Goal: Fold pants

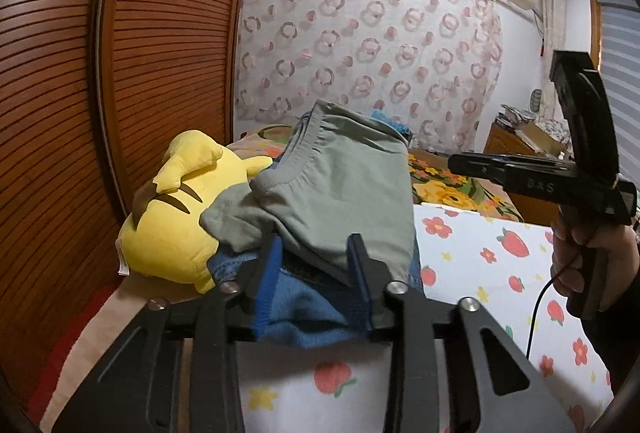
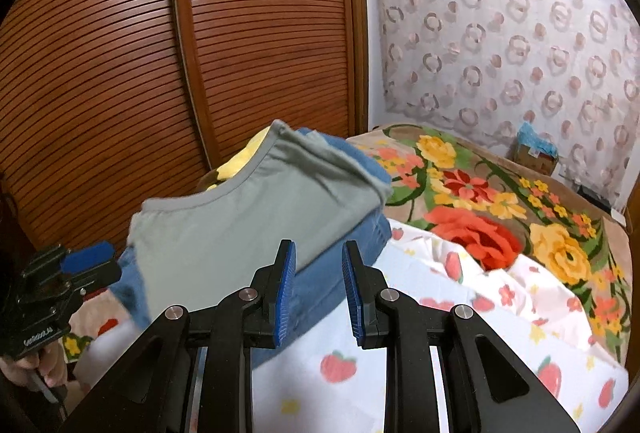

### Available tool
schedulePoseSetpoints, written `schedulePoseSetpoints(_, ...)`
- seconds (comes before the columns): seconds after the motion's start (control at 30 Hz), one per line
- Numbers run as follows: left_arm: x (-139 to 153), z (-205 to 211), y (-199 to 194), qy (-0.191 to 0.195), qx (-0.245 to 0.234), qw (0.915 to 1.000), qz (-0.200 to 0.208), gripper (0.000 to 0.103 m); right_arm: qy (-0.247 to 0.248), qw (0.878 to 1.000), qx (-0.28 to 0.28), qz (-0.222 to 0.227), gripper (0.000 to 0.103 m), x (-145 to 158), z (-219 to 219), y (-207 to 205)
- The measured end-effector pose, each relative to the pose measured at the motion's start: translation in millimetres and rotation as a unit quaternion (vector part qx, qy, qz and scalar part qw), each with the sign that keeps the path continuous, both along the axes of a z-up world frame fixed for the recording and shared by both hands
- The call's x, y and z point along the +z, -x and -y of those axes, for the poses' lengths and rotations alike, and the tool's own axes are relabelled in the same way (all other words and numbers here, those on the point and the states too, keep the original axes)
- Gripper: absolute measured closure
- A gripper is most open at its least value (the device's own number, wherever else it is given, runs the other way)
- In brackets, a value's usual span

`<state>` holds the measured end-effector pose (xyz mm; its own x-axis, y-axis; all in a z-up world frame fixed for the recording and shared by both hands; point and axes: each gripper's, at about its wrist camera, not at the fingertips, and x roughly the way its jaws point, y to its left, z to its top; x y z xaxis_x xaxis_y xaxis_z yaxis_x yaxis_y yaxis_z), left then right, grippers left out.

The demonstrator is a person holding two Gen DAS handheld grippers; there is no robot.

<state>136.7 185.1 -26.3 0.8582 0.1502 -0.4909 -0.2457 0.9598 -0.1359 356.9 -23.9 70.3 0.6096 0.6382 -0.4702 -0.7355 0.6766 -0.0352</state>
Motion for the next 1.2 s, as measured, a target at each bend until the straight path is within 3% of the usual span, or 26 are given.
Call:
schedulePoseSetpoints(0.13, 0.4, 7.2, 9.8, -0.006, -0.012, 0.9999, -0.002, 0.058, -0.004, 1.0, -0.004, -0.001, 0.078, -2.4, 11.3, 19.2)
schedulePoseSetpoints(0.23, 0.5, 12.4, 16.5, -0.007, -0.022, 0.9997, 0.0, 0.039, -0.007, 1.0, -0.008, 0.0, 0.078, -4.2, 18.5, 29.7)
schedulePoseSetpoints(0.27, 1.0, 14.1, 19.4, -0.005, -0.025, 0.9997, 0.003, 0.026, -0.008, 1.0, -0.009, 0.001, 0.078, -4.8, 21.1, 33.7)
schedulePoseSetpoints(0.47, 4.5, 27.4, 28.0, -0.01, -0.052, 0.9986, 0.003, 0.009, -0.011, 1.0, -0.019, 0.006, 0.078, -8.2, 34.4, 59.0)
schedulePoseSetpoints(0.5, 5.3, 30.3, 29.3, -0.013, -0.054, 0.9985, 0.003, 0.001, -0.012, 1.0, -0.021, 0.007, 0.078, -8.7, 37.0, 63.2)
schedulePoseSetpoints(0.6, 7.2, 41.0, 33.7, -0.032, -0.06, 0.9977, 0.0, 0.0, -0.017, 0.999, -0.026, 0.009, 0.077, -11.0, 45.5, 77.0)
schedulePoseSetpoints(0.73, 9.1, 50.3, 39.3, -0.027, -0.075, 0.9968, 0.0, 0.0, -0.022, 0.999, -0.037, 0.015, 0.06, -13.8, 55.8, 94.9)
schedulePoseSetpoints(0.9, 14.7, 63.7, 49.0, -0.024, -0.089, 0.9957, 0.011, 0.0, -0.024, 0.997, -0.063, 0.027, 0.051, -15.3, 72.1, 121.9)
schedulePoseSetpoints(1.0, 17.8, 73.3, 54.6, -0.027, -0.095, 0.995, 0.015, 0.0, -0.03, 0.995, -0.085, 0.029, 0.04, -16.1, 85.2, 139.6)
schedulePoseSetpoints(1.2, 22.2, 94.3, 63.4, -0.023, -0.117, 0.9927, 0.016, 0.0, -0.045, 0.992, -0.117, 0.031, 0.038, -17.6, 111.4, 172.8)
